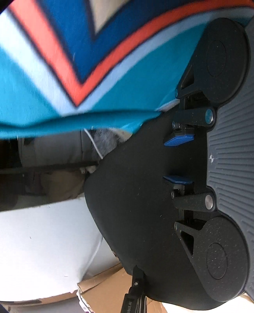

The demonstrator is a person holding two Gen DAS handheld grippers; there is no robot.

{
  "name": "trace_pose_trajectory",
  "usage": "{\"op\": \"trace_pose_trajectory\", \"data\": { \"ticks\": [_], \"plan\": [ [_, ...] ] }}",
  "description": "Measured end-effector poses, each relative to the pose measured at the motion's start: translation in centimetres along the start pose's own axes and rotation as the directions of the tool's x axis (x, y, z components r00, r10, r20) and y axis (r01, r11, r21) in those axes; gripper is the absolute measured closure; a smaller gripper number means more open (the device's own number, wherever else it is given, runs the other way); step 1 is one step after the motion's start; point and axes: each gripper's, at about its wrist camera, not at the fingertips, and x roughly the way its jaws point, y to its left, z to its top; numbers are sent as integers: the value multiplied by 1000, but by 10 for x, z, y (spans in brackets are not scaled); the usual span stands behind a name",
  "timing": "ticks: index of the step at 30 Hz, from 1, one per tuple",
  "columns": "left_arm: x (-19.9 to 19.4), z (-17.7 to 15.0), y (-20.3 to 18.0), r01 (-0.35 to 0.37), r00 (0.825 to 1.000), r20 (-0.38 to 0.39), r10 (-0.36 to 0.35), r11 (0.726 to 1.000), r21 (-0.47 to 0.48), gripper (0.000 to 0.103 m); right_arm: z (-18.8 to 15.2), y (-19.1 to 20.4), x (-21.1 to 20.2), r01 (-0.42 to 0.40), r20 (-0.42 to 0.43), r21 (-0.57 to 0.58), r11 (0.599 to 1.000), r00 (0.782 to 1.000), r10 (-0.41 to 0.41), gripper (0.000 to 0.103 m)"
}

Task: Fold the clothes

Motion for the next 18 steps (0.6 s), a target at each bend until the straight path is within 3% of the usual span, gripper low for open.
{"op": "trace_pose_trajectory", "data": {
  "ticks": [4,7,8,13,18],
  "plan": [
    [-7,8,-5,-41,999,-17,42,999,10,98,-5,-3,-11,27,2,31,999,1000,-27,63],
    [-20,10,-10,-57,998,2,57,998,-7,67,-9,-8,-21,34,11,60,998,999,-35,63],
    [-24,10,-12,-59,998,11,59,998,-8,62,-10,-8,-22,32,17,64,997,999,-33,63],
    [-41,-7,-31,-5,1000,27,5,1000,0,62,-18,-15,-22,31,8,81,996,999,-32,63],
    [-46,-38,-43,-19,1000,-5,19,1000,24,62,-28,-20,-29,31,-19,98,995,999,-30,63]
  ]
}}
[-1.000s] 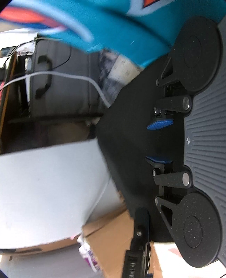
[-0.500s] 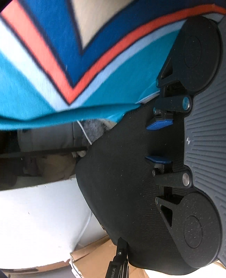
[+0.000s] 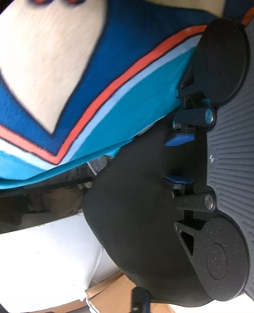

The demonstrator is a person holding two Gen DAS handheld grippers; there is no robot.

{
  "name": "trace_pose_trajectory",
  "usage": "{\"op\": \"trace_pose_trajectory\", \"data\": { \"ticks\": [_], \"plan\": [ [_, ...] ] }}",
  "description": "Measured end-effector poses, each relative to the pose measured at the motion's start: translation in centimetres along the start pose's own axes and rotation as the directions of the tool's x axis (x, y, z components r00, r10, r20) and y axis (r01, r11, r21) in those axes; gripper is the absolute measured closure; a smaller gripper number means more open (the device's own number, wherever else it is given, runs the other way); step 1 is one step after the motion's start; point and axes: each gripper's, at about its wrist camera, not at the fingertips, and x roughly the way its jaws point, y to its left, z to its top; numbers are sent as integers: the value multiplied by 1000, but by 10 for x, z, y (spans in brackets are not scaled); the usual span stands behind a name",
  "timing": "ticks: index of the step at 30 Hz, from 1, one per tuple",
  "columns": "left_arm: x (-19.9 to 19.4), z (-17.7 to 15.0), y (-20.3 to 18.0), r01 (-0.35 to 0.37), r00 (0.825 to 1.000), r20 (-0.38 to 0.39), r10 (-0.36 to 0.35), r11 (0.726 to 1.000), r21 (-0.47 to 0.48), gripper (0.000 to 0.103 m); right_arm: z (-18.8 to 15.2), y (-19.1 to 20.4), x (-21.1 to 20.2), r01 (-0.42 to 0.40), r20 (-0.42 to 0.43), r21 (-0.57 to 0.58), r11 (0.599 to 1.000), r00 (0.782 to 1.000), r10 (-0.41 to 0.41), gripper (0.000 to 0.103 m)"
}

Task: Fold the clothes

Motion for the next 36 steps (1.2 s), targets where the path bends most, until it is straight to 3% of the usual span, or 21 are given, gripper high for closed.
{"op": "trace_pose_trajectory", "data": {
  "ticks": [4,7,15,19,20,24,28,32,36],
  "plan": [
    [-5,-16,-4,-48,999,-23,49,999,24,62,-5,0,-12,-26,-17,4,1000,1000,27,63],
    [-1,-24,-5,-100,992,-72,104,994,54,55,-9,4,-22,-62,-18,19,998,998,62,62],
    [-25,-30,-5,-132,985,-102,137,990,49,50,-18,37,-36,-173,-29,-16,985,985,172,57],
    [-45,-30,0,-107,982,-157,109,994,21,7,-13,43,-45,-200,-28,-14,980,979,200,38],
    [-48,-30,2,-92,977,-191,92,996,10,4,-11,46,-47,-207,-32,-13,978,978,206,34],
    [-73,-31,11,-49,958,-284,36,998,-40,4,-4,58,-52,-238,-58,-12,971,970,237,10],
    [-119,-28,13,-96,958,-272,93,995,3,1,1,70,-56,-245,-71,-34,969,968,242,5],
    [-162,-22,22,-144,959,-248,134,989,-23,1,3,80,-61,-232,-88,-65,970,970,226,1],
    [-194,-18,28,-173,956,-243,165,985,-12,1,13,96,-66,-228,-95,-169,959,972,215,1]
  ]
}}
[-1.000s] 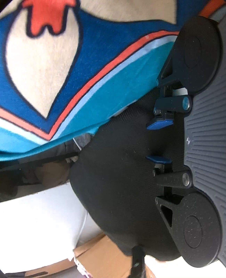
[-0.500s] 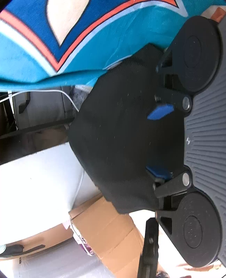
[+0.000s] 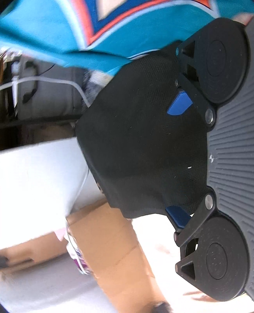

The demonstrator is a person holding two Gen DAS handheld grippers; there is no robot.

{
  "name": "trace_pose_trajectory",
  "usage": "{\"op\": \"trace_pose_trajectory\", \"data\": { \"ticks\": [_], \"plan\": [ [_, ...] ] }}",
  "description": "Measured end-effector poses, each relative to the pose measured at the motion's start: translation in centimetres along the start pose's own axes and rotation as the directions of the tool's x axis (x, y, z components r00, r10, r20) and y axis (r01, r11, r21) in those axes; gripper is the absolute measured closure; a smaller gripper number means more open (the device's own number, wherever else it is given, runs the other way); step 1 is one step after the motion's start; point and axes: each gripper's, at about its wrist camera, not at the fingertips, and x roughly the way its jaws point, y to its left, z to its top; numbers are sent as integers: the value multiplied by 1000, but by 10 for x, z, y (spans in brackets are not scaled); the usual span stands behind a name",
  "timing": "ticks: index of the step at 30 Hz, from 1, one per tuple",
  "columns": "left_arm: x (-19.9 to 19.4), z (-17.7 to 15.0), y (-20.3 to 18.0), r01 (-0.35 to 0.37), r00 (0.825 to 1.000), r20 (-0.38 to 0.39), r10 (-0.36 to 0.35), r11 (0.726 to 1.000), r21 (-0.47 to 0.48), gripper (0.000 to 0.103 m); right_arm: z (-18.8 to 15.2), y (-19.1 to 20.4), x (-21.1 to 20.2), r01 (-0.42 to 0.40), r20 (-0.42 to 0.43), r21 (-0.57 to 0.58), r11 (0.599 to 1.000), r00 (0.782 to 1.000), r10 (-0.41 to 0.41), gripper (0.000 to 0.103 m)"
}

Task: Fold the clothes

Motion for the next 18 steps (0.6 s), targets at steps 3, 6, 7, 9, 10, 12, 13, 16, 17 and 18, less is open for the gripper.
{"op": "trace_pose_trajectory", "data": {
  "ticks": [3,6,7,9,10,12,13,16,17,18],
  "plan": [
    [-20,3,9,-29,999,-16,29,1000,-5,0,16,3,-6,16,-2,-11,1000,1000,-16,1],
    [-46,8,19,-55,998,-2,55,998,-30,0,34,6,-13,26,-20,-9,1000,999,-26,1],
    [-55,11,21,-60,998,6,61,997,-44,0,40,7,-16,28,-35,-8,1000,999,-28,1],
    [-73,15,27,-70,997,20,72,995,-69,0,51,10,-24,35,-60,-5,999,998,-35,1],
    [-83,19,27,-77,997,24,79,995,-67,0,57,12,-30,38,-64,-5,999,997,-38,1],
    [-104,28,27,-101,994,36,103,993,-54,0,67,16,-43,41,-76,9,999,996,-40,1],
    [-115,32,27,-111,993,42,113,993,-49,0,72,19,-49,33,-90,25,999,995,-31,1],
    [-154,41,28,-109,990,79,115,991,-82,0,88,28,-68,4,-131,70,998,991,5,1],
    [-167,43,28,-106,988,99,116,990,-98,0,92,32,-73,-24,-141,76,997,989,35,1],
    [-181,44,28,-103,985,124,117,988,-112,0,96,37,-79,-48,-149,74,996,987,59,1]
  ]
}}
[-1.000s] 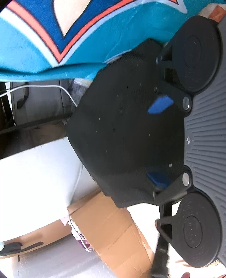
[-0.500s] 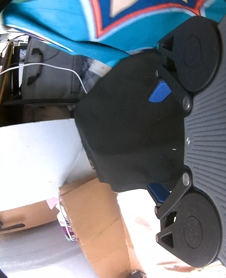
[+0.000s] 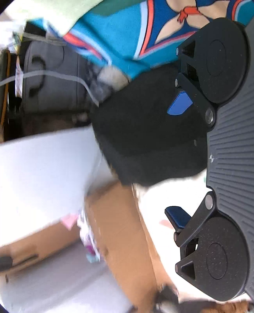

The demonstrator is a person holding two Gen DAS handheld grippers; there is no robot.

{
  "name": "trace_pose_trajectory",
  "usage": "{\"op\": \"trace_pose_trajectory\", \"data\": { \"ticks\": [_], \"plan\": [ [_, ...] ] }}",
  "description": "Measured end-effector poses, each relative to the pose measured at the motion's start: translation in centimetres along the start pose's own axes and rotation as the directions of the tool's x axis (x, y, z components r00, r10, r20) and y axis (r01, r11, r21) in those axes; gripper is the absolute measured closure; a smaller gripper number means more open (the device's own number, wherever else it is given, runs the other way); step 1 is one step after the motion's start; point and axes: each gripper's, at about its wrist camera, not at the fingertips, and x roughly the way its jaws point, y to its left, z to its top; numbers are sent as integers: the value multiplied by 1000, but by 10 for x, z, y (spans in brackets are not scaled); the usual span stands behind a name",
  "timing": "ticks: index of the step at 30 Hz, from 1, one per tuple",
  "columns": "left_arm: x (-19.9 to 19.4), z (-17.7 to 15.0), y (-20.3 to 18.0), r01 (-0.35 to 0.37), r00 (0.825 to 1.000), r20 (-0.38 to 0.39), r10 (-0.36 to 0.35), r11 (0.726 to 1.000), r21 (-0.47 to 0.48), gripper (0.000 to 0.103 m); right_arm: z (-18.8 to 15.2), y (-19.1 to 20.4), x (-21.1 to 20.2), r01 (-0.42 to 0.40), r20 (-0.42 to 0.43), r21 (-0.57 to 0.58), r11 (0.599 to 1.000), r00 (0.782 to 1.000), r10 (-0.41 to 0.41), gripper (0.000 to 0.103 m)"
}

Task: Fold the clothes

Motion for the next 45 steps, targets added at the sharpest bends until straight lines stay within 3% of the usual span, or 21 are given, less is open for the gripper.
{"op": "trace_pose_trajectory", "data": {
  "ticks": [5,10,15,23,31,37,45],
  "plan": [
    [-51,-1,8,29,999,29,-27,996,-79,0,9,20,-35,-54,-49,34,998,997,55,0],
    [-93,-11,11,17,996,87,-6,993,-118,0,15,38,-74,-70,-104,26,997,992,72,0],
    [-129,-18,10,0,997,71,10,990,-143,0,22,47,-118,-80,-94,44,996,992,84,0],
    [-180,-31,9,-91,992,63,108,971,-219,0,24,60,-175,-127,-94,33,991,987,130,0],
    [-224,-55,13,-110,989,72,127,972,-210,0,9,83,-204,-94,-128,-39,995,988,88,0],
    [-251,-80,35,-39,990,119,73,963,-267,0,11,109,-232,-72,-121,-99,993,991,59,0],
    [-291,-107,51,-23,974,213,81,965,-260,0,1,148,-278,-91,-84,-113,989,993,82,0]
  ]
}}
